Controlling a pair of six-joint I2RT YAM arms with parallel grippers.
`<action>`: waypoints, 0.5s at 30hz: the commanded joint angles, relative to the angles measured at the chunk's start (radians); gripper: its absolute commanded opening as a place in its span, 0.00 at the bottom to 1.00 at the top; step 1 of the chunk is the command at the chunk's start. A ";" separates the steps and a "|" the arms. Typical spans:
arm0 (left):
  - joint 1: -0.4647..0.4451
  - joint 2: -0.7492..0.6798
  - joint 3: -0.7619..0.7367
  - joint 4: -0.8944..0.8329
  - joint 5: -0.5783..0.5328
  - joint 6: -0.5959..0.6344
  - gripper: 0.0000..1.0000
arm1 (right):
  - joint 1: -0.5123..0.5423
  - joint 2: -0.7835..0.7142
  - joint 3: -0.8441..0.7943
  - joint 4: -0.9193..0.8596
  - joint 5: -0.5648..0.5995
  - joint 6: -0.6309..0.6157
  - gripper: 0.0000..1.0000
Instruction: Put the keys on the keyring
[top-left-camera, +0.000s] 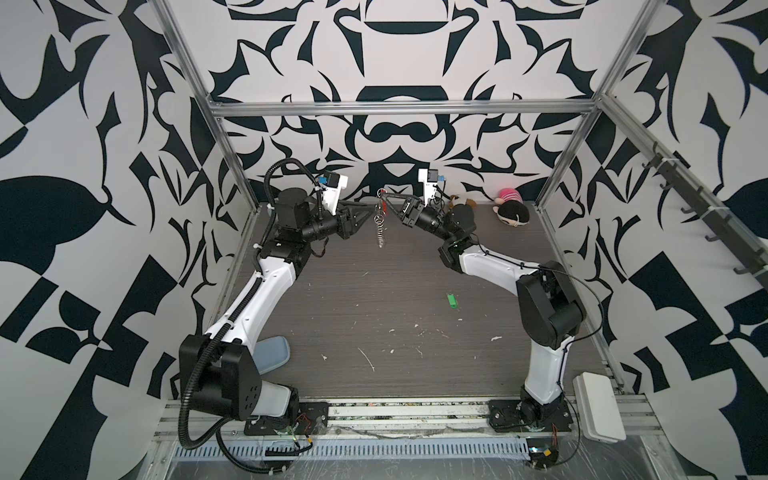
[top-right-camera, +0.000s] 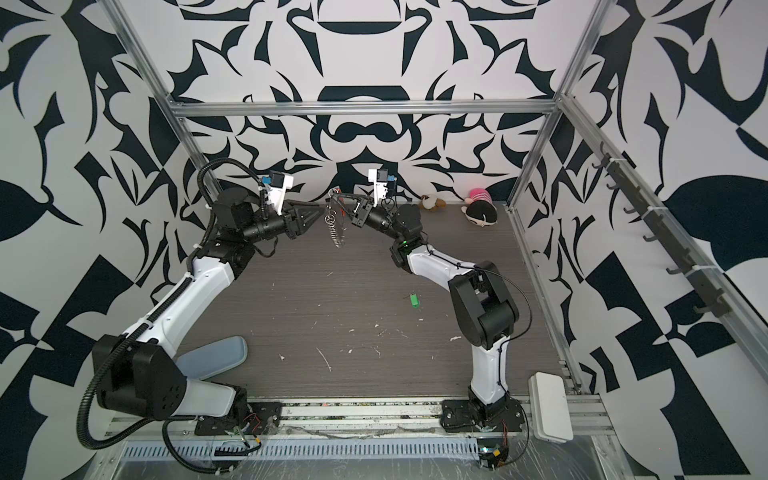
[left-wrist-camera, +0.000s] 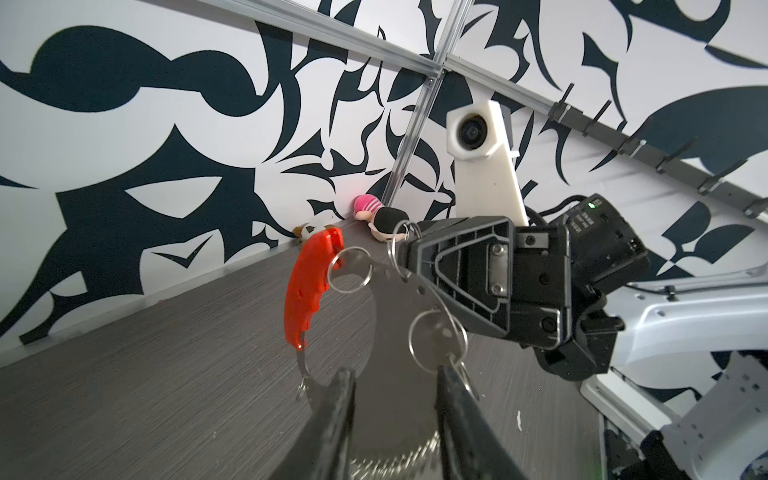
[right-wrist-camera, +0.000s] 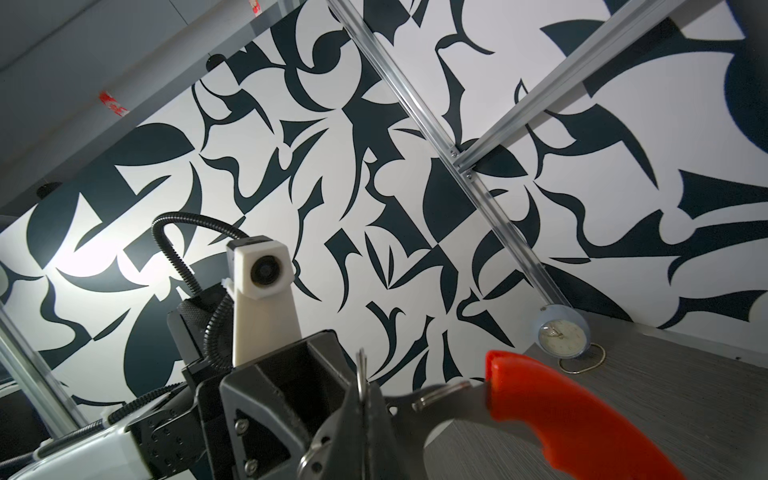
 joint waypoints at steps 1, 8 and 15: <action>0.009 0.020 0.041 0.088 0.036 -0.070 0.34 | 0.013 -0.029 0.053 0.109 -0.025 0.030 0.00; 0.010 0.066 0.044 0.258 0.082 -0.201 0.33 | 0.020 -0.028 0.061 0.101 -0.052 0.030 0.00; 0.010 0.114 0.043 0.387 0.126 -0.320 0.25 | 0.023 -0.021 0.083 0.107 -0.065 0.048 0.00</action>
